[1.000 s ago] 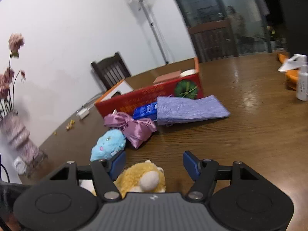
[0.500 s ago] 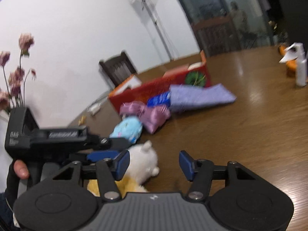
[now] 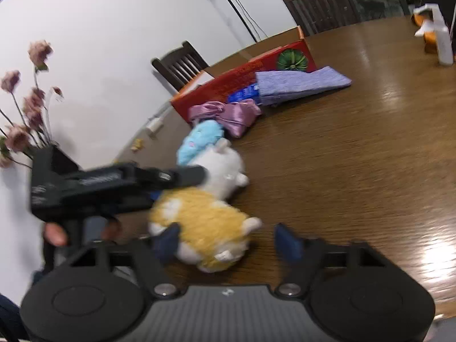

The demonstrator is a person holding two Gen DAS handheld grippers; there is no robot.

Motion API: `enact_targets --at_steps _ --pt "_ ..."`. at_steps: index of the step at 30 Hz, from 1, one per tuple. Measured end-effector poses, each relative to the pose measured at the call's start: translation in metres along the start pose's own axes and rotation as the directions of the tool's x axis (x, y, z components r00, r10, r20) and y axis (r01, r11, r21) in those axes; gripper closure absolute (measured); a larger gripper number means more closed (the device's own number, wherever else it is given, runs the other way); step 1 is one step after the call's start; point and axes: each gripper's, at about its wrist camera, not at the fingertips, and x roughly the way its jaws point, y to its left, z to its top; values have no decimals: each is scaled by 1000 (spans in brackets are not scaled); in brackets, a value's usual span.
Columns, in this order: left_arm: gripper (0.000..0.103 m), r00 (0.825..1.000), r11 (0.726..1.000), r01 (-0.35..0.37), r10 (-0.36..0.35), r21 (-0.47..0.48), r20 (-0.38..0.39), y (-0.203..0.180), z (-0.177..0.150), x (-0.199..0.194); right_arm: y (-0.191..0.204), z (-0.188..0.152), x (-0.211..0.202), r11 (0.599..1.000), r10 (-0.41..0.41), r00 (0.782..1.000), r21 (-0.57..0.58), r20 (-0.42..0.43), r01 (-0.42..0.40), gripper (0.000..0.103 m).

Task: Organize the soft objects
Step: 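Lift the plush lamb with both grippers and carry it toward the box, then lower the lamb into the box and open both grippers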

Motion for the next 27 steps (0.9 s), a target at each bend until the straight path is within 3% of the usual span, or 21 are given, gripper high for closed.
enact_targets --at_steps 3,6,10,13,16,19,23,27 --pt "61 999 999 -26 25 24 39 -5 6 -4 -7 1 9 996 46 999 78 22 -48 49" --pt "62 995 999 6 -11 49 104 -14 24 -17 -4 14 13 994 76 997 82 5 -76 51" --pt "62 973 994 44 -66 102 222 -19 78 -35 16 74 12 991 132 988 -17 75 -132 53" --pt "62 951 993 14 -49 118 304 -15 140 -44 31 138 36 981 166 979 -121 114 -152 54" --pt "62 938 993 -64 26 99 345 0 204 -35 37 208 84 971 199 975 -155 103 -182 55" --pt "62 932 985 -164 134 62 335 28 257 -10 35 267 146 971 206 977 -137 48 -197 55" --pt "63 927 959 -276 250 60 278 65 293 23 17 312 225 976 188 979 -97 -77 -195 55" --pt "62 909 927 -367 341 71 240 89 294 39 2 328 285 980 181 960 -46 -212 -195 55"
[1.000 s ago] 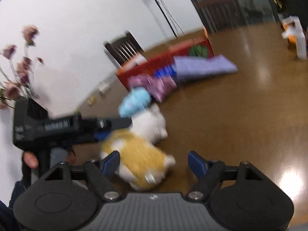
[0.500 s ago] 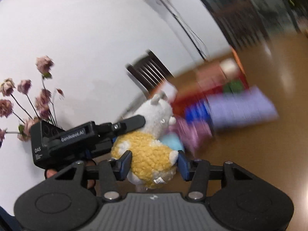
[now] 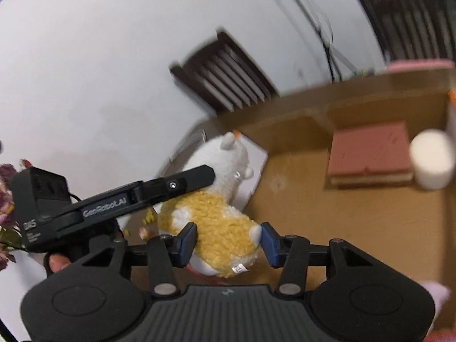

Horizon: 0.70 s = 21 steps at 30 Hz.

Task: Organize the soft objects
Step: 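Lower the lamb into the box and open both grippers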

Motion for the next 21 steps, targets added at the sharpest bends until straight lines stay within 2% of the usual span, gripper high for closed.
enact_targets --at_steps 4,6,9,10,11,14,18,20,21 --pt "61 997 990 -70 73 120 -18 1 -21 3 -7 -6 28 1000 -26 995 -2 -97 26 55" --pt "60 996 986 -83 87 147 -15 0 -27 0 -11 -7 37 999 -49 990 -4 -129 49 55" --pt "57 993 973 -120 120 198 12 -5 -30 -3 -13 -6 48 997 -82 989 -19 -123 81 53" --pt "54 992 970 -128 127 207 21 -7 -29 -6 -13 -7 51 994 -103 989 -31 -110 100 45" --pt "53 992 970 -128 125 208 27 -7 -28 -8 -11 -9 52 991 -128 987 -49 -93 123 36" --pt "48 993 974 -111 103 197 49 -12 -29 -19 -5 -17 44 982 -165 986 -94 -30 161 36" --pt "40 992 975 -88 67 206 109 -23 -29 -56 0 -28 -15 985 -161 977 -37 138 168 32" --pt "38 991 978 -53 26 203 133 -31 -28 -77 7 -38 -60 977 -205 951 -4 233 211 26" --pt "36 989 979 -40 10 202 146 -36 -27 -87 13 -43 -83 964 -254 925 1 283 265 23"
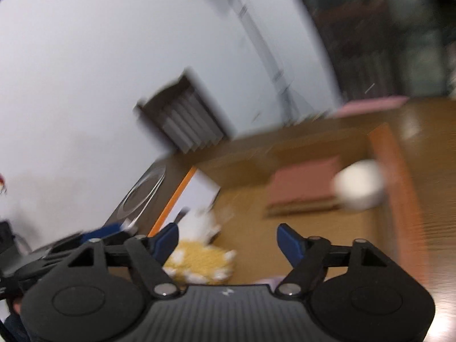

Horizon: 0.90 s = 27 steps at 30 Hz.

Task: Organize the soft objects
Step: 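Lower the lamb into the box and open both grippers, then withdraw both grippers from the box toward the lavender pouch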

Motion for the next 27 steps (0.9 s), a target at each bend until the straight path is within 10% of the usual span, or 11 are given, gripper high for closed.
enact_targets --at_steps 4,9,27 --pt "27 998 1000 2 -4 23 70 -24 13 -28 7 13 -111 960 -248 931 -64 267 274 9" --pt "17 990 999 18 -24 46 136 -52 9 -64 6 18 -192 913 -355 858 -61 371 404 5" --pt "7 993 998 -8 15 -59 117 -82 -143 -192 52 -208 -241 950 -154 928 -209 339 234 2"
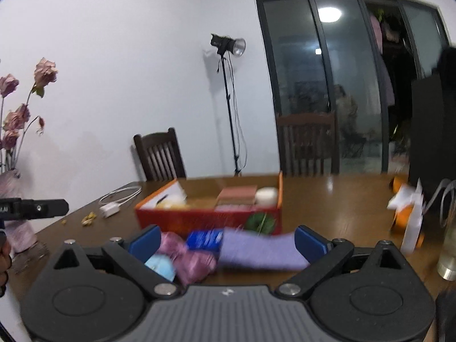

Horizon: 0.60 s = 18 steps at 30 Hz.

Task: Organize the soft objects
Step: 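Withdraw both grippers from the box toward the lavender pouch, then close the left gripper on the lavender pouch while the right gripper grips it too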

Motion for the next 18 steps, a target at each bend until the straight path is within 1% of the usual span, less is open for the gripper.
enact_targets --at_steps 2,3,4,6,8,9,12,13,15,17,18 --pt "7 999 1000 -6 7 4 -34 0 -11 0 1 -17 -3 999 24 1000 28 -11 -23 2" --pt "7 999 1000 -10 11 8 -49 0 -13 1 3 -25 -4 1000 25 1000 17 -13 -25 2" --pt "7 998 1000 -11 12 15 -64 -1 -16 3 4 -30 -3 1000 19 1000 -10 -15 -19 2" --pt "6 996 1000 10 -8 23 -90 -3 -20 11 10 -36 1 997 -10 1000 -72 -16 9 2" --pt "6 994 999 31 -30 8 -110 -5 -19 21 8 -38 3 995 -29 1000 -92 -2 29 2" --pt "6 992 999 46 -45 3 -114 -6 -20 26 6 -37 6 996 -33 999 -85 -2 33 2" --pt "6 988 997 82 -80 10 -135 -16 -17 49 -9 -35 20 998 -49 998 -30 -40 48 1" --pt "7 986 996 91 -88 14 -141 -20 -16 55 -15 -34 25 998 -64 996 -6 -57 64 2" --pt "14 981 994 109 -104 22 -165 -31 -10 77 -30 -32 38 995 -96 991 27 -94 99 5" --pt "25 973 990 143 -137 19 -185 -41 -5 102 -45 -27 51 991 -119 987 51 -112 125 8" --pt "25 969 987 159 -154 11 -192 -44 -3 113 -52 -25 58 989 -128 985 53 -118 135 9"
